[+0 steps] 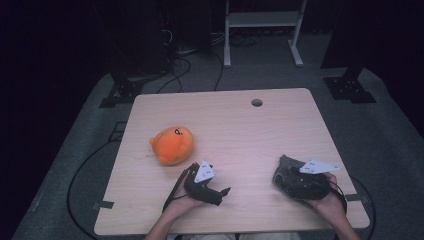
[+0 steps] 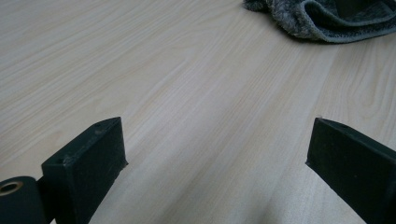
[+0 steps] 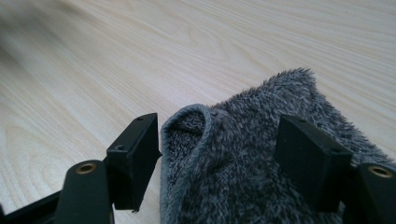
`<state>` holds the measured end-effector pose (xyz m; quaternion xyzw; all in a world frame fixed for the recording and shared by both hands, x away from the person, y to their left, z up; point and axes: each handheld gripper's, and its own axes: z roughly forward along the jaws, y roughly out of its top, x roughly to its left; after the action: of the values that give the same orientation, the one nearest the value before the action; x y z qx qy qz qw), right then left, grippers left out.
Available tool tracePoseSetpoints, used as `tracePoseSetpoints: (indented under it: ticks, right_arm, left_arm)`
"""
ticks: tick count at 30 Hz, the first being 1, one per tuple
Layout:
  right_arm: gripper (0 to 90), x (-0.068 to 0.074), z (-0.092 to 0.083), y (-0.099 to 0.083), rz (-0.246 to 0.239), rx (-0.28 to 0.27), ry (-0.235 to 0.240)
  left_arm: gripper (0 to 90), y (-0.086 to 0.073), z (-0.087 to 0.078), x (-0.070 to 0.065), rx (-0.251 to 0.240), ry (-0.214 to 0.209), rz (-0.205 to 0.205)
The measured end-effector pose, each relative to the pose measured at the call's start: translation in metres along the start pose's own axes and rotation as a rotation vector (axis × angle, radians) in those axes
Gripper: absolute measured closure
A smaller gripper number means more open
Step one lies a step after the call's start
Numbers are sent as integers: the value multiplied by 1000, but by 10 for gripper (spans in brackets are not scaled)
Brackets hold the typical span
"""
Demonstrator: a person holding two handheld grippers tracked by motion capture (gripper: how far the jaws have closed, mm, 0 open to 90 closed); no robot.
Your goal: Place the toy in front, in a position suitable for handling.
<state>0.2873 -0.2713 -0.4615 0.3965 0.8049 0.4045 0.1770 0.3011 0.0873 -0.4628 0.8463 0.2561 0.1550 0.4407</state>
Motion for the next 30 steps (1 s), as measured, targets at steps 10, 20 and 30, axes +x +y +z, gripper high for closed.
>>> tracePoseSetpoints:
  ticks: [10, 20, 30]
  right_arm:
    - [290, 1, 0, 0, -6, 4, -2]
    - [289, 7, -1, 3, -19, -3, -4]
    - [287, 3, -2, 2, 1, -9, 1]
  left_arm:
    - [48, 3, -6, 4, -28, -9, -3]
    - [48, 15, -27, 20, -109, 55, 1]
    - [48, 19, -55, 51, -182, 159, -44]
